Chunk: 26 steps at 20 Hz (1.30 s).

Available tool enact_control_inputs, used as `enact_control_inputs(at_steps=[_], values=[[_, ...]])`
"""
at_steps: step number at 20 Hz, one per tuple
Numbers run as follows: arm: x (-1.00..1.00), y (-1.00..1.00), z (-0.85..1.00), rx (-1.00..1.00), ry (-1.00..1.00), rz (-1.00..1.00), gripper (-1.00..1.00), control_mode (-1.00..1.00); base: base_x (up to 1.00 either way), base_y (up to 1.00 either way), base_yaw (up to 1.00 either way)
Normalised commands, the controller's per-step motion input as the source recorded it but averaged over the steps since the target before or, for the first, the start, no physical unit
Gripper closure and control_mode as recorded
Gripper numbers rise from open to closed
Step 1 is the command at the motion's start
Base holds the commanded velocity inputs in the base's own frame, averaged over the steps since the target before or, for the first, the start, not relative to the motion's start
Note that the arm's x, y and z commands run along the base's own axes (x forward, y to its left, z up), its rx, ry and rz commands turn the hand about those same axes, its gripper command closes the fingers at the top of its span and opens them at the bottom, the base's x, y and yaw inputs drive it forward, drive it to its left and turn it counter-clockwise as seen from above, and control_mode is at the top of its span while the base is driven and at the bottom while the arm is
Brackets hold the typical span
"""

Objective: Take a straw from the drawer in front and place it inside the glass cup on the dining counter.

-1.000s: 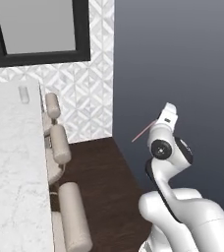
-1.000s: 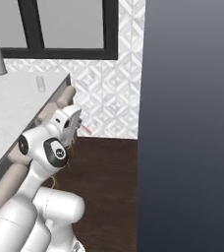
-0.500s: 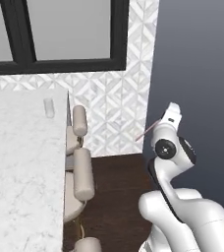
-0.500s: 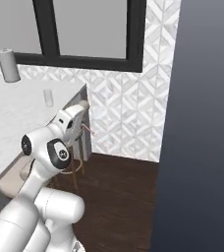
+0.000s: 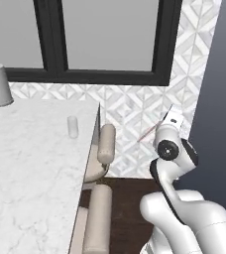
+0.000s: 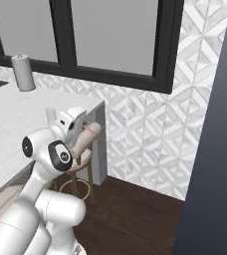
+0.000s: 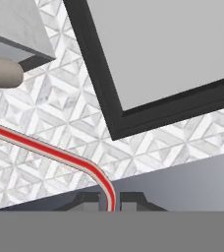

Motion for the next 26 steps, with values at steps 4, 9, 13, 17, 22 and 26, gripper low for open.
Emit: enact_control_inputs(at_steps=[4,9,13,17,22,26], values=[[0.0,0.0,0.0,0.0,0.0,0.0,1.0,1.0,1.0,-0.67,0.31],[0.0,0.0,0.0,0.0,0.0,0.0,1.0,1.0,0.92,-0.39,0.32],[0.0,0.0,0.0,0.0,0.0,0.0,1.0,1.0,0.61,-0.06,0.46],[0.0,0.0,0.0,0.0,0.0,0.0,1.0,1.0,0.29,-0.01,0.52],[0.0,0.0,0.0,0.0,0.0,0.0,1.0,1.0,-0.23,-0.02,0.54],[0.0,0.0,0.0,0.0,0.0,0.0,1.0,1.0,-0.07,0.0,0.5]])
